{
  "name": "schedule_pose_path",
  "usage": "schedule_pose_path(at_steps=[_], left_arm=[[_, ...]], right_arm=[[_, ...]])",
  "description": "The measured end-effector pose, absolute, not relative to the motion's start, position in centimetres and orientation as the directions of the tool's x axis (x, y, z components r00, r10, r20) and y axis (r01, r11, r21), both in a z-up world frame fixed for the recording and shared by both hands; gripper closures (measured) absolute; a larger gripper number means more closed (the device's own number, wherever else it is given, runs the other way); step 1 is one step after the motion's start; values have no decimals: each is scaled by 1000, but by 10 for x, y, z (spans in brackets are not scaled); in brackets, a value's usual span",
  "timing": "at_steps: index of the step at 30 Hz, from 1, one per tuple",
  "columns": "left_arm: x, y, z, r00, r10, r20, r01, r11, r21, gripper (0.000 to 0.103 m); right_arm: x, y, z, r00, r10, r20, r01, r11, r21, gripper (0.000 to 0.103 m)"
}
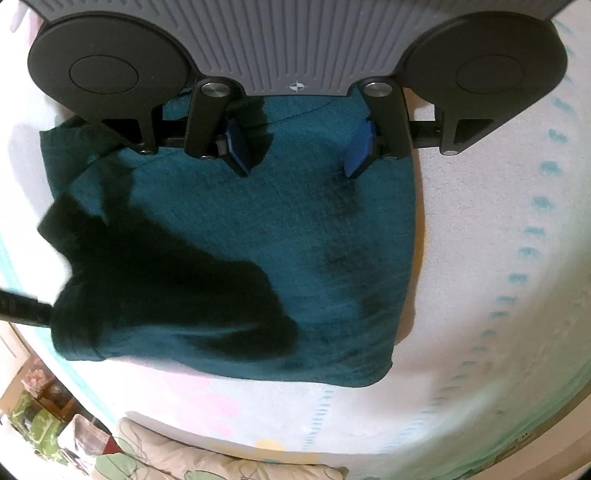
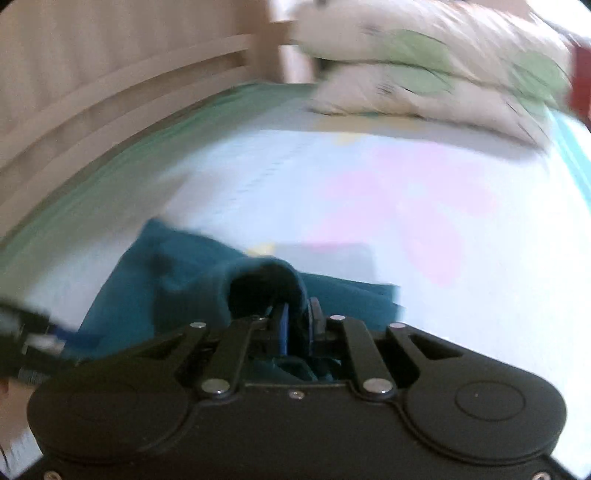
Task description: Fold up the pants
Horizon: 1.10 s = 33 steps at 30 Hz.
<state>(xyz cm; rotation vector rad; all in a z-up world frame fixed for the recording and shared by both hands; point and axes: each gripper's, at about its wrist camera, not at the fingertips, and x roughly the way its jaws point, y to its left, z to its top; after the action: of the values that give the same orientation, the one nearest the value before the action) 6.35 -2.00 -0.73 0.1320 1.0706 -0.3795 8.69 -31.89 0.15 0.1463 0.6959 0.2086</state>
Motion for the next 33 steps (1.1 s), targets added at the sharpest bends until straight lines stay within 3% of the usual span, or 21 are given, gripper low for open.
schedule_pose_path(at_steps=[3, 7, 19, 24, 33], left_arm=[[63, -19, -7, 423, -244, -873, 363, 928, -84, 49], [61, -19, -6, 426, -249, -870, 368, 926, -85, 49], [61, -13, 0, 389, -285, -876, 404, 907, -116, 49], [64, -9, 5, 395, -309, -865, 369, 916, -159, 49], [54, -15, 19, 460, -325, -827, 430, 896, -113, 49]], right_arm=[[84, -340, 0, 759, 241, -604, -69, 953, 294, 75], [75, -354, 0, 770, 261, -583, -30, 926, 375, 53], [8, -349, -21, 692, 330, -642, -52, 910, 411, 50], [6, -348, -30, 673, 325, -664, 24, 888, 460, 49], [7, -340, -42, 643, 356, -678, 43, 867, 497, 50]])
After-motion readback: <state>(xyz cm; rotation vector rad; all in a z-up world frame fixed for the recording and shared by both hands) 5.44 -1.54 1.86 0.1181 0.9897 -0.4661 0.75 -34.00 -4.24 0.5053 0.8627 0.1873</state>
